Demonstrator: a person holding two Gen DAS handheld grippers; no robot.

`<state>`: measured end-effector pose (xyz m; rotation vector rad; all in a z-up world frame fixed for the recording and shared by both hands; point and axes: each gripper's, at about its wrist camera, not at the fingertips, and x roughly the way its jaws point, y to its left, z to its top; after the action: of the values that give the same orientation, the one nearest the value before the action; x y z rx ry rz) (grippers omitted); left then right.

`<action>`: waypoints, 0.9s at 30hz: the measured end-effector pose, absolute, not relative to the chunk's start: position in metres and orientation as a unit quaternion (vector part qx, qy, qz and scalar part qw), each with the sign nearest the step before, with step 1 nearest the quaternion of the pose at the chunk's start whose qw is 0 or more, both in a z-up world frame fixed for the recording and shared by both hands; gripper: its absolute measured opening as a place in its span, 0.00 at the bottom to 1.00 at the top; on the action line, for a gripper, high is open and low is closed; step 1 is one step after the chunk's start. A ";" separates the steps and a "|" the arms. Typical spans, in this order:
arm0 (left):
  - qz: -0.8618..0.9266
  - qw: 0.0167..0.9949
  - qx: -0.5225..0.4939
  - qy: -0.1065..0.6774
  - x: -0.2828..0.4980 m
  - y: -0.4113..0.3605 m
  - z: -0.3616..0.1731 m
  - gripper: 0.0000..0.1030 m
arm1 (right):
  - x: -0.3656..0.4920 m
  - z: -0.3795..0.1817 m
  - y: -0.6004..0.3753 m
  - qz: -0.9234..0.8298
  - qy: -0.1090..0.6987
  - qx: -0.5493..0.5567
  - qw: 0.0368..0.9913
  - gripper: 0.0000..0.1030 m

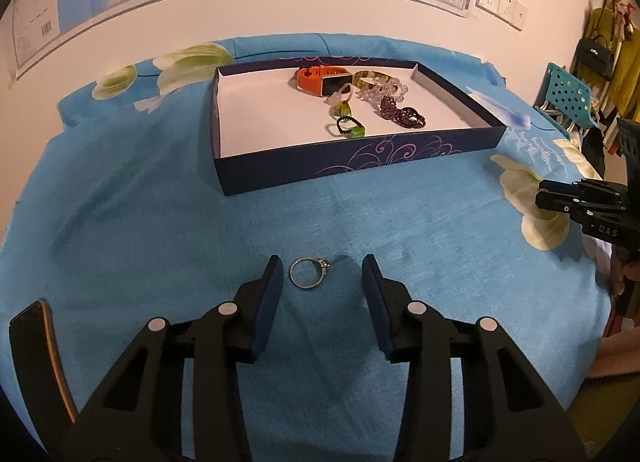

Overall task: Organize jewelry
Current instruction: 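Grasp the silver ring with the left tool while the right tool grasps the gold green-stone ring, then carry the silver ring toward the box with the left tool while the right tool carries the gold ring there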

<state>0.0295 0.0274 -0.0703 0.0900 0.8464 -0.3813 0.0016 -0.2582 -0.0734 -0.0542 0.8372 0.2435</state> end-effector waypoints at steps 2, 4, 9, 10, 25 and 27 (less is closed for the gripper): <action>-0.181 0.893 0.044 0.410 0.030 0.027 -0.071 0.36 | 0.002 -0.074 -0.259 0.117 0.405 -0.025 0.907 0.11; -0.178 0.893 0.045 0.411 0.031 0.027 -0.071 0.33 | 0.003 -0.074 -0.259 0.118 0.404 -0.023 0.907 0.08; -0.175 0.893 0.039 0.412 0.032 0.030 -0.071 0.21 | 0.004 -0.071 -0.262 0.128 0.403 -0.006 0.906 0.08; -0.175 0.893 0.037 0.412 0.032 0.030 -0.071 0.21 | 0.004 -0.069 -0.262 0.132 0.401 -0.002 0.906 0.08; -0.188 0.901 0.030 0.390 0.028 0.023 -0.058 0.20 | 0.016 -0.052 -0.243 0.191 0.374 0.037 0.907 0.07; -0.193 0.902 0.030 0.385 0.029 0.021 -0.054 0.20 | 0.018 -0.049 -0.240 0.199 0.370 0.043 0.907 0.07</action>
<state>0.0286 0.0215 -0.0540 0.0616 0.7959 -0.3990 0.0184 -0.2404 -0.0493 0.0887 0.7632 0.4108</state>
